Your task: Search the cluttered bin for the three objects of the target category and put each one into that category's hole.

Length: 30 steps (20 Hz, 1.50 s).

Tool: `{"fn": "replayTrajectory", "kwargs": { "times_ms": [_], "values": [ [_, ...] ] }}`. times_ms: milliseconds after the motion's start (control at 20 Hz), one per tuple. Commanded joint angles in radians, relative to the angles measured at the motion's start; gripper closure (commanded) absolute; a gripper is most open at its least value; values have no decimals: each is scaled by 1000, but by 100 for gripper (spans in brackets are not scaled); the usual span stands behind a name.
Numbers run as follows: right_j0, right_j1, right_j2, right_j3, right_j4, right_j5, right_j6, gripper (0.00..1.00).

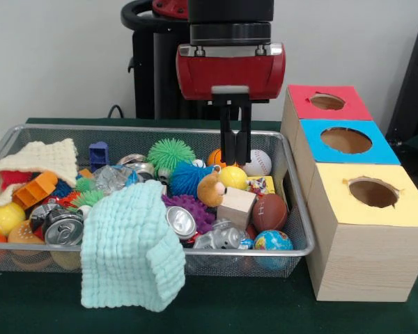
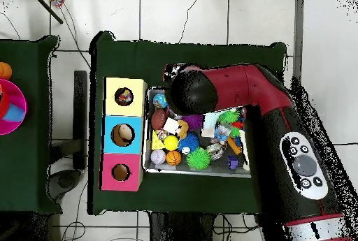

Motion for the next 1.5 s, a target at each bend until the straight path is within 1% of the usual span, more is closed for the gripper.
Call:
{"fn": "replayTrajectory", "kwargs": {
  "times_ms": [50,100,200,400,550,700,850,1100,1250,1500],
  "values": [
    [64,-3,-37,-37,-8,105,-30,100],
    [80,11,-46,-37,1,86,15,100],
    [126,20,-85,-49,-10,95,72,100],
    [169,18,-134,-32,-7,81,109,100],
    [166,-3,-149,5,15,62,95,100],
    [160,-4,-158,20,15,44,75,100],
    [151,15,-159,10,15,28,60,100],
    [155,10,-185,-16,-27,39,18,100],
    [149,22,-186,-33,-25,39,-2,100],
    [160,44,-206,-27,-27,0,27,100]
  ]
}}
